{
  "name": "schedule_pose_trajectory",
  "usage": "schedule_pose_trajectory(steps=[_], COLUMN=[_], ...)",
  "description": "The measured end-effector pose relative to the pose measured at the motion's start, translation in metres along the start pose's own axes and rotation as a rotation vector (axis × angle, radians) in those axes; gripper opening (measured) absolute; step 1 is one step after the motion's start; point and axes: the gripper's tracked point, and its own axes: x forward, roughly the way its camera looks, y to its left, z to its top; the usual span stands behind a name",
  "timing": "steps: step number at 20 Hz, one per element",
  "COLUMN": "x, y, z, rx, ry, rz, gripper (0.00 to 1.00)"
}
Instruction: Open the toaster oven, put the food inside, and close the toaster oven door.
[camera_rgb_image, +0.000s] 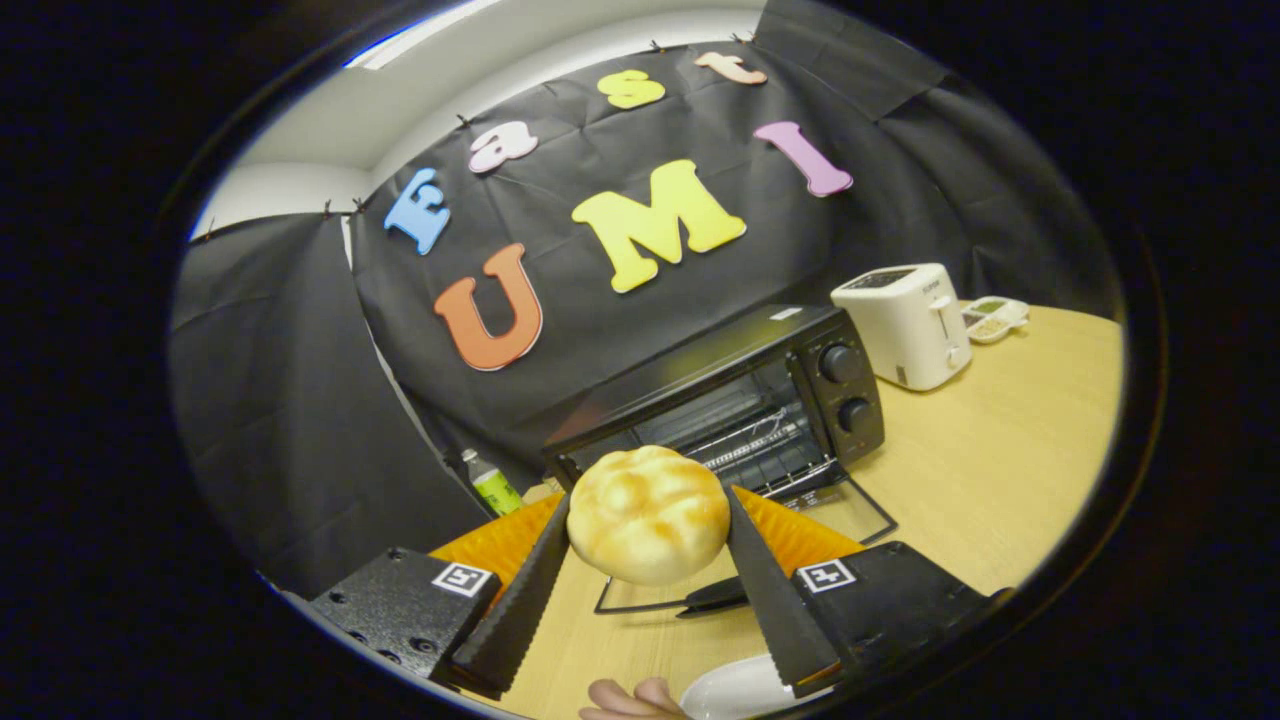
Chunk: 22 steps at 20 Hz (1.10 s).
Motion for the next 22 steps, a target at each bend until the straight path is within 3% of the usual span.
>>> schedule_pose_trajectory(steps=[5,11,18,22], x=[0.065,0.126,0.169,0.178], y=[-0.015,-0.034,-0.065,-0.06], z=[0.002,0.016,0.027,0.026], rx=[-0.057,0.041,0.054,0.043], ry=[0.015,0.039,0.024,0.002], rz=[-0.021,-0.05,-0.113,-0.093], gripper=[0.96,0.96,0.96,0.96])
